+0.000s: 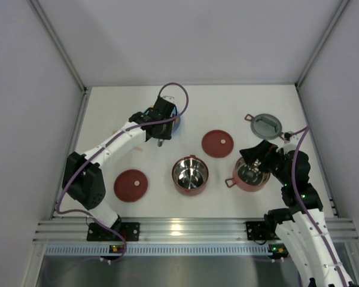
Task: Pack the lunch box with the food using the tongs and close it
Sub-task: Pick up the fake food from the plate, then place the fake food in the packing box.
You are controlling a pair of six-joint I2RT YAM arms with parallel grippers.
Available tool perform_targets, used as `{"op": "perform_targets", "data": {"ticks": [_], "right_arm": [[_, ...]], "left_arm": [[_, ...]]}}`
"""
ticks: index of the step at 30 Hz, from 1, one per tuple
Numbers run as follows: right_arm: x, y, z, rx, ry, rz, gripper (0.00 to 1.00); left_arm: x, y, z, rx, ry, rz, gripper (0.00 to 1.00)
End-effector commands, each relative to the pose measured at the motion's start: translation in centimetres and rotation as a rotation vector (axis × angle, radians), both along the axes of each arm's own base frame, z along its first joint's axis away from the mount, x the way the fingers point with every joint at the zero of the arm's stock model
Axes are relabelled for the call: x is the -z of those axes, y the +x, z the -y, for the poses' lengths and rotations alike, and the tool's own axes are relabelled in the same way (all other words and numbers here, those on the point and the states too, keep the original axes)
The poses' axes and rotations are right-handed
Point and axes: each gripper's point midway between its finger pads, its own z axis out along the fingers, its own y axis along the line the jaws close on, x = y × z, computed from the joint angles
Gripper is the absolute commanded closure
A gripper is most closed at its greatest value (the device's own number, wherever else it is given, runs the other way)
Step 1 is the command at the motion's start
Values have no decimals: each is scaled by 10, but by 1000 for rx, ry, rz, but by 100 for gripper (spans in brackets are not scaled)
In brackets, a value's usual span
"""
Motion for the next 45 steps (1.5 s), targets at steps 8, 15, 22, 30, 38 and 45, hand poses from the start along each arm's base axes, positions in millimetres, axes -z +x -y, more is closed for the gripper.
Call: {"op": "perform_targets", "data": {"ticks": [8,15,22,30,38,45], "right_arm": [[-17,7,3,16,9,64,1],[-19,9,2,10,7,62,0],[-23,11,2,11,0,70,1],[-20,13,2,10,1,68,1],[-17,15,1,10,2,68,1],[-14,15,2,12,1,63,1]], "left_arm": [[-90,-11,-4,1,-122,158,80],[-122,-58,-5,108,-204,163,80],[-131,-113,-2,258,-301,127,80],[-125,-171,-14,398,-296,31,79],[-116,-208,-19,476,-352,-35,79],[-104,-227,-22,482,-376,-100,79]]}}
